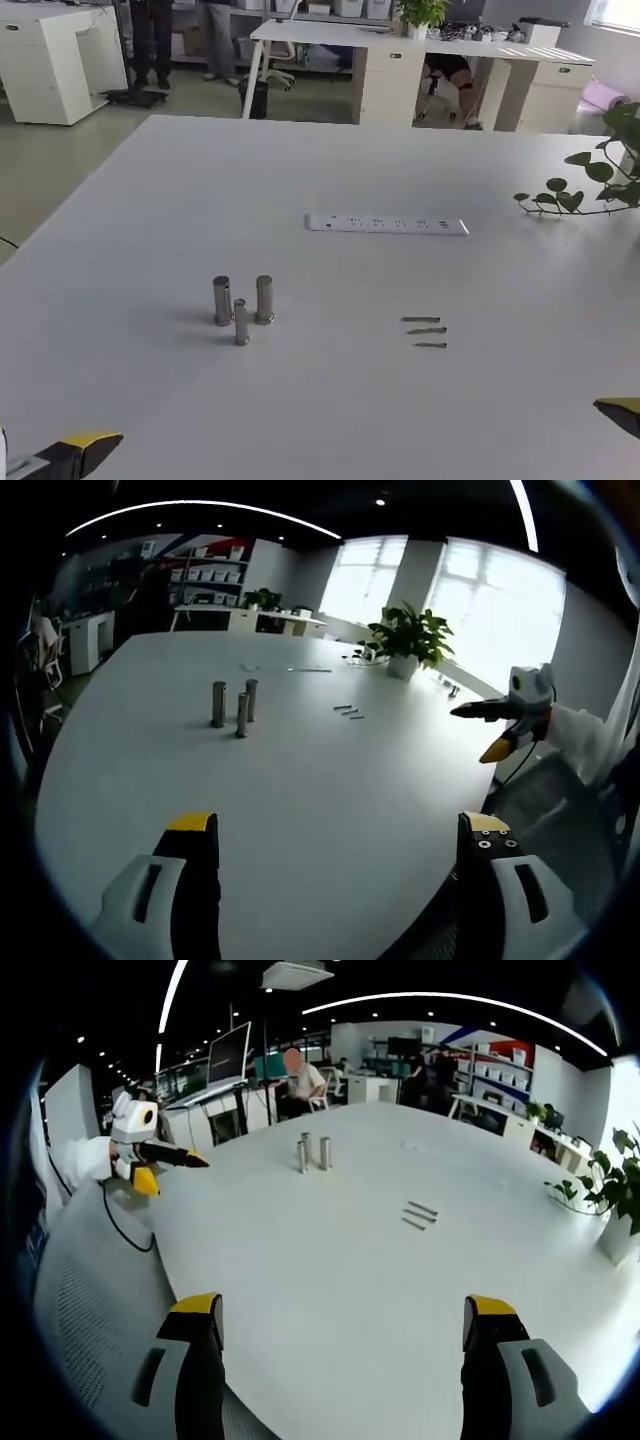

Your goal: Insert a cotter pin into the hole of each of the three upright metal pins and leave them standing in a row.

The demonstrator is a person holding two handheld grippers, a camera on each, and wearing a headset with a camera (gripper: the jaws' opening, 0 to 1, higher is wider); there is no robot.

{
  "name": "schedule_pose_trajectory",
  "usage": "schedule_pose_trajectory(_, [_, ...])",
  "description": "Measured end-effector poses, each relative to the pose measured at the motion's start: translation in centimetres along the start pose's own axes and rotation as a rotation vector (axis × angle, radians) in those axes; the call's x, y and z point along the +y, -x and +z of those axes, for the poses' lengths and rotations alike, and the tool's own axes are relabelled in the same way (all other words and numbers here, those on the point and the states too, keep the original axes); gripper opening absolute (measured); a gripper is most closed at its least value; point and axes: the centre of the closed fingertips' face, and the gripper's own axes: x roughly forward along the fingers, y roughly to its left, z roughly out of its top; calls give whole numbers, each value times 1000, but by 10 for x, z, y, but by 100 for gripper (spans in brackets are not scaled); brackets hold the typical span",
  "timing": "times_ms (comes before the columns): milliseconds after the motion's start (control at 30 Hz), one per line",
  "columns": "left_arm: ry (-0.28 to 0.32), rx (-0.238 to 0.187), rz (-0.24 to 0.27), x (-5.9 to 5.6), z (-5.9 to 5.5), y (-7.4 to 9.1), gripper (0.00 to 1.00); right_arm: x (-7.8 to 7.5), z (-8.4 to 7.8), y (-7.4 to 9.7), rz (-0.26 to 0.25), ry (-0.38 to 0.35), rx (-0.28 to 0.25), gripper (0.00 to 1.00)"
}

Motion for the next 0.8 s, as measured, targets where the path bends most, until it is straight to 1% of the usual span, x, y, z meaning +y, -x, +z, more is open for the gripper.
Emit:
schedule_pose_trajectory(100, [7, 2, 6, 1, 0, 0, 99, 0, 0, -1, 2, 7, 11, 98])
schedule_pose_trajectory(133, [4, 7, 10, 2, -1, 0, 99, -1, 1, -1, -5, 16, 11, 98])
schedule_pose_trajectory(167, [2, 11, 11, 3, -1, 0, 99, -4, 4, -1, -19, 45, 9, 98])
schedule_pose_trajectory(200, [2, 15, 10, 3, -1, -1, 99, -4, 5, -1, -22, 54, 11, 98])
schedule_pose_trajectory(267, [-7, 26, 6, 4, 1, -1, 99, -4, 9, 0, -26, 64, 4, 98])
schedule_pose_trajectory(367, [-22, 28, 15, 9, 7, -2, 97, -3, 11, -1, -23, 79, 8, 96])
schedule_pose_trajectory(400, [-22, 25, 22, 12, 11, -3, 96, -5, 11, -2, -28, 84, 15, 96])
schedule_pose_trajectory(433, [-22, 24, 24, 13, 12, -3, 96, -5, 11, -2, -27, 88, 17, 96])
schedule_pose_trajectory(500, [-35, 18, 40, 17, 21, -7, 95, -4, 10, -4, -20, 95, 28, 96])
schedule_pose_trajectory(533, [-46, 6, 52, 20, 27, -9, 94, -4, 9, -5, -18, 98, 33, 96])
schedule_pose_trajectory(567, [-50, 2, 53, 21, 29, -9, 94, -5, 9, -5, -17, 98, 34, 95])
schedule_pose_trajectory(667, [-65, -19, 54, 26, 42, -17, 91, -12, 8, -7, -37, 103, 45, 95])
schedule_pose_trajectory(733, [-88, -17, 52, 28, 49, -22, 90, -16, 6, -8, -42, 100, 56, 95])
schedule_pose_trajectory(767, [-98, -7, 55, 30, 50, -24, 90, -17, 6, -8, -42, 101, 56, 95])
schedule_pose_trajectory(800, [-122, 2, 55, 31, 53, -27, 90, -18, 6, -8, -40, 99, 57, 95])
